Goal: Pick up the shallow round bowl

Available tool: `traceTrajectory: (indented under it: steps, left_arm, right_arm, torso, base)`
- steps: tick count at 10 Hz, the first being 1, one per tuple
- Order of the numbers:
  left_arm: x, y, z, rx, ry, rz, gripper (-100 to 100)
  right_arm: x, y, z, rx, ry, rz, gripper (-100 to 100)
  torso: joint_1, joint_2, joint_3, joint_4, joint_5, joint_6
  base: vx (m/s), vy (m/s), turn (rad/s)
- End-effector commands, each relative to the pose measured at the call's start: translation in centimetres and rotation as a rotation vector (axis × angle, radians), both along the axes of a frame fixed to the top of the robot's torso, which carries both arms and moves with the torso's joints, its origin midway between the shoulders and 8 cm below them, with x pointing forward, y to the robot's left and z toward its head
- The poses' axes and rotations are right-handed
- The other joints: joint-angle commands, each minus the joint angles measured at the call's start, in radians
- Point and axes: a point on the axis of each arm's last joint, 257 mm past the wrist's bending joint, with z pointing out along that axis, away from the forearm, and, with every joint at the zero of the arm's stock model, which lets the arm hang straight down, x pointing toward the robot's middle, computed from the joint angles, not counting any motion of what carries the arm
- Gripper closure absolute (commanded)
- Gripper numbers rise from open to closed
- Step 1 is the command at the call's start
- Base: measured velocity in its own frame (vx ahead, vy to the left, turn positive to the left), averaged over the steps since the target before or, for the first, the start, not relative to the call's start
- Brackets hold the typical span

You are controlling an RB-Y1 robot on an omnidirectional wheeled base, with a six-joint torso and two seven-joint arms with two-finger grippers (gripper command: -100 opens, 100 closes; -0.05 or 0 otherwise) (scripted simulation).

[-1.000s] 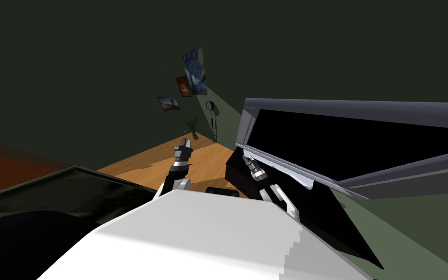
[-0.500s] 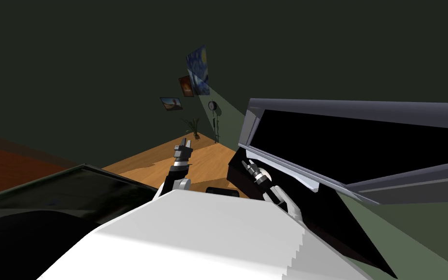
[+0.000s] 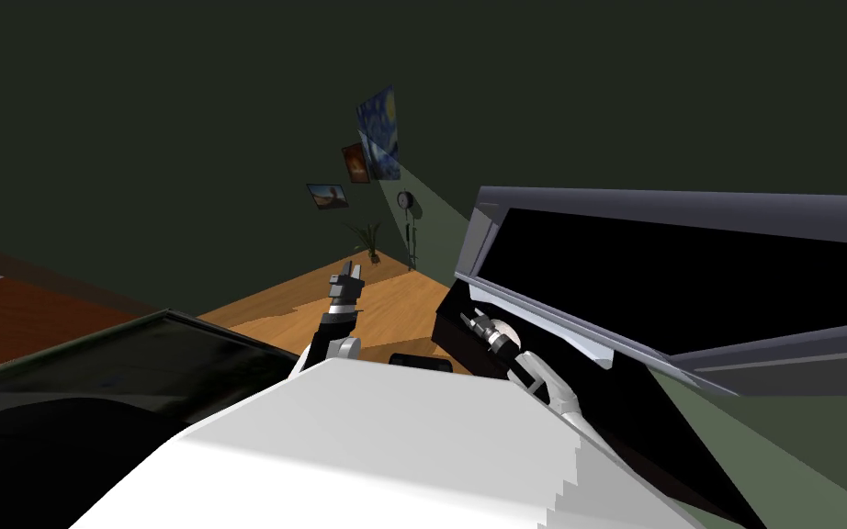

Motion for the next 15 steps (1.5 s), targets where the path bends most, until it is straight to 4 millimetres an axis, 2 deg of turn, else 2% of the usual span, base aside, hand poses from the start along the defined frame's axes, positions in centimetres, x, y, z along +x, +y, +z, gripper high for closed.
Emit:
traceTrajectory:
  steps: [1,3,4,5,6,8,10,11,12,13,15]
  left_arm:
    - [0.0,0.0,0.0,0.0,0.0,0.0,0]
    - [0.0,0.0,0.0,0.0,0.0,0.0,0]
    - [0.0,0.0,0.0,0.0,0.0,0.0,0]
    - [0.0,0.0,0.0,0.0,0.0,0.0,0]
    - [0.0,0.0,0.0,0.0,0.0,0.0,0]
    - [0.0,0.0,0.0,0.0,0.0,0.0,0]
    - [0.0,0.0,0.0,0.0,0.0,0.0,0]
    - [0.0,0.0,0.0,0.0,0.0,0.0,0]
    - [0.0,0.0,0.0,0.0,0.0,0.0,0]
    - [0.0,0.0,0.0,0.0,0.0,0.0,0]
    - [0.0,0.0,0.0,0.0,0.0,0.0,0]
  right_arm:
    - [-0.6,-1.6,-2.5,-0.136,0.024,0.038,-100]
    - [-1.0,-2.3,-3.6,-0.154,0.046,0.03,-100]
    - [-1.4,-3.6,-5.0,-0.248,0.059,0.061,-100]
    - [-1.6,-4.1,-5.6,-0.253,0.071,0.054,-100]
    - [-1.8,-5.0,-6.4,-0.34,0.071,0.093,-100]
    - [-2.3,-6.0,-7.4,-0.35,0.096,0.08,-100]
    - [-3.2,-8.9,-9.8,-0.523,0.123,0.143,-100]
    - [-3.8,-9.9,-10.7,-0.537,0.147,0.135,-100]
    - [-4.4,-11.6,-11.8,-0.623,0.164,0.169,-100]
    - [-4.6,-11.9,-12.1,-0.626,0.172,0.165,-100]
    - [-6.2,-15.7,-14.2,-0.787,0.217,0.227,-100]
  torso:
    - [0.0,0.0,0.0,0.0,0.0,0.0]
    - [0.001,-0.001,0.0,0.0,0.0,0.0]
    - [-0.001,0.0,0.0,0.0,0.0,0.0]
    - [-0.001,0.0,0.0,0.0,0.0,0.0]
    - [-0.001,0.0,0.0,0.0,0.0,0.0]
    - [0.0,0.0,0.0,0.0,0.0,0.0]
    - [-0.002,0.0,0.0,0.0,0.0,0.0]
    - [-0.001,-0.001,-0.001,0.0,0.0,0.0]
    - [-0.001,-0.002,-0.001,0.0,0.0,0.0]
    - [-0.001,-0.001,-0.001,0.0,0.0,0.0]
    - [-0.002,-0.001,-0.001,0.0,0.0,0.0]
  base:
    - [0.03,0.09,0.025]
    - [0.027,0.047,-0.002]
    - [0.024,0.036,0.003]
    - [0.023,0.036,0.002]
    - [0.027,0.055,-0.013]
    - [0.018,0.032,-0.004]
    - [0.036,0.038,-0.023]
    - [0.05,0.04,-0.026]
    - [0.047,0.036,-0.037]
    - [0.034,0.03,-0.021]
    - [0.053,0.028,-0.059]
